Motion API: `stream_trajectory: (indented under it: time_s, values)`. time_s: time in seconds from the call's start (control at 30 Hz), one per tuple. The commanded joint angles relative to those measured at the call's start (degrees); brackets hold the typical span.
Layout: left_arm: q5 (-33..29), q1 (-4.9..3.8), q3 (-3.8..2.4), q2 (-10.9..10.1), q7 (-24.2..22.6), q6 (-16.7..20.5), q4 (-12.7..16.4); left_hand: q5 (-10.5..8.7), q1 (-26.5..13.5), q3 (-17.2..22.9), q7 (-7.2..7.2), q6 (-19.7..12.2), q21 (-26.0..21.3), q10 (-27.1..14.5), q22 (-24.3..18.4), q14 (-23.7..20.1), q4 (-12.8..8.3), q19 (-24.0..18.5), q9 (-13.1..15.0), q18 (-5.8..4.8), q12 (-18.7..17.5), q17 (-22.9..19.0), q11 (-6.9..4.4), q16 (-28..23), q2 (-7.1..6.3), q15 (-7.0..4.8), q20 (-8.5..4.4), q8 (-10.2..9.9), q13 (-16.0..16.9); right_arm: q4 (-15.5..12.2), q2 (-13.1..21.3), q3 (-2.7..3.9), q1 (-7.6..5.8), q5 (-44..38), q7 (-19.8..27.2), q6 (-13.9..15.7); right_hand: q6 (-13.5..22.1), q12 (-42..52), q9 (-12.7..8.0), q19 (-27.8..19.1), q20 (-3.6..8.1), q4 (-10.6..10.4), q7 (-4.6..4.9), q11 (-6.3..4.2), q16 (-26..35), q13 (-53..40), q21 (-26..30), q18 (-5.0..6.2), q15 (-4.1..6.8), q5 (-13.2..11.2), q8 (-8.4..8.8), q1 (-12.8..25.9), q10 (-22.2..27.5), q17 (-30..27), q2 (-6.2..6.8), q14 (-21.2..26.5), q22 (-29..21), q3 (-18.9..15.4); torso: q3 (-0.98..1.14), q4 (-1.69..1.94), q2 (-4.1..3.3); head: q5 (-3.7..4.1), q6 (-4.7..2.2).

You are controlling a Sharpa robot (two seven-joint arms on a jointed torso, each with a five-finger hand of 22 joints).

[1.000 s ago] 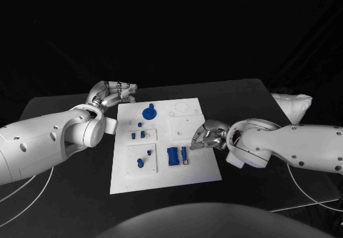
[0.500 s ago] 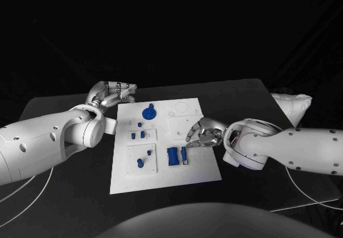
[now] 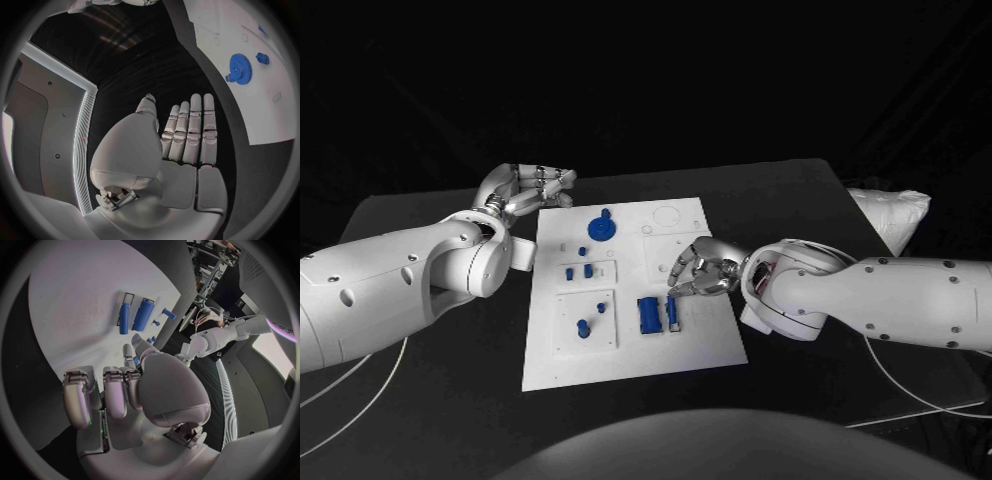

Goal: Assemble the parts on the task board

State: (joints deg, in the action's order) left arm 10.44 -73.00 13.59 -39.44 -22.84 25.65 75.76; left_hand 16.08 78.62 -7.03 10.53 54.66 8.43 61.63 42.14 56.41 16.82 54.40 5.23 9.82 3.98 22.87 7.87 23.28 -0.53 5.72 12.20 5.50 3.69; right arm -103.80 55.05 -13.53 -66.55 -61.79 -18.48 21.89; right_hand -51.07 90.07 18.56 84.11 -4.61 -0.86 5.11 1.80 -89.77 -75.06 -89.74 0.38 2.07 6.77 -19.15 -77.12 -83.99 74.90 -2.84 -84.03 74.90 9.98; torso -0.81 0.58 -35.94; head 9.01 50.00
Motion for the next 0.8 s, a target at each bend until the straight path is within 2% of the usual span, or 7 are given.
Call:
stream_trajectory:
  time_s: [0.03,0.17,0.47,0.7,0.8]
  values:
    - [0.3,-0.01,-0.04,0.0,-0.4,-0.7,0.1,0.30,0.1,-0.3,-0.09,-0.3,-0.4,-0.4,-0.1,-0.3,-0.1,0.4,0.1,0.64,0.3,-0.1,0.02,0.2,0.64,0.04,0.11,0.4,0.1,0.2,-0.2,-0.01,0.08,-0.8,-0.4,-1.1,-0.6,-0.1,-0.1,5.9,0.36,-0.2,0.05,-0.14,-0.2,-14.9,-0.3,-0.38,0.18,0.1,0.30,-0.6,-6.0,15.1,-0.06,-6.0,15.1,0.3,-0.01,0.00,-0.01,0.00,0.00]
    - [0.3,-0.01,-0.04,0.0,-0.4,-0.7,0.2,0.30,0.1,-0.3,-0.09,-0.3,-0.4,-0.4,-0.1,-0.3,-0.1,0.4,0.1,0.64,0.3,-0.1,0.02,0.2,0.64,0.04,0.11,0.4,0.1,0.4,-0.3,-0.01,0.09,-0.9,-0.8,-1.7,-1.5,-0.1,-0.5,5.9,0.39,-0.3,0.05,-0.17,-0.2,-14.9,-0.3,-0.38,0.20,0.3,0.81,-0.8,-6.0,15.1,-0.15,-6.0,15.1,0.3,0.00,-0.07,0.02,-0.04,0.00]
    - [0.3,-0.01,-0.04,0.0,-0.3,-0.7,0.2,0.30,0.1,-0.3,-0.09,-0.3,-0.4,-0.4,-0.1,-0.3,-0.1,0.4,0.1,0.64,0.3,-0.1,0.02,0.2,0.64,0.04,0.11,0.4,0.1,0.4,-0.6,-0.01,0.10,-1.1,-1.5,-2.8,-5.9,-0.1,-1.6,5.9,0.52,0.3,-0.27,-0.42,-0.2,-14.9,-0.3,-0.38,0.35,0.8,2.04,-2.0,-6.0,15.1,-0.34,-6.0,15.1,0.5,0.01,-0.04,-0.01,0.05,0.00]
    - [0.3,-0.01,-0.04,0.0,-0.3,-0.7,0.2,0.39,0.3,-0.3,-0.10,-0.3,-0.4,-0.4,-0.1,-0.3,-0.1,0.4,0.1,0.64,0.3,-0.1,0.02,0.3,0.71,0.04,0.12,0.4,0.1,0.6,-0.9,-0.01,0.10,-1.1,-1.9,-3.4,-6.3,-0.1,-1.9,5.9,0.55,0.5,-0.30,-0.48,-0.2,-14.9,-0.3,-0.38,0.38,0.8,2.53,-2.3,-6.0,15.1,-0.34,-6.0,15.1,0.5,0.02,-0.05,0.00,0.09,0.00]
    - [0.3,-0.01,-0.04,0.0,-0.3,-0.7,0.2,0.39,0.3,-0.3,-0.10,-0.3,-0.4,-0.4,-0.1,-0.3,-0.1,0.4,0.1,0.64,0.3,-0.1,0.02,0.3,0.71,0.04,0.12,0.4,0.1,0.8,-1.2,-0.01,0.10,-1.2,-2.0,-3.3,-6.1,-0.1,-2.4,5.9,0.54,0.5,-0.16,-0.37,-0.2,-14.9,-0.3,-0.38,0.33,0.9,3.51,-2.3,-6.0,15.1,-0.36,-6.0,15.1,0.5,0.03,-0.08,0.02,0.06,0.00]
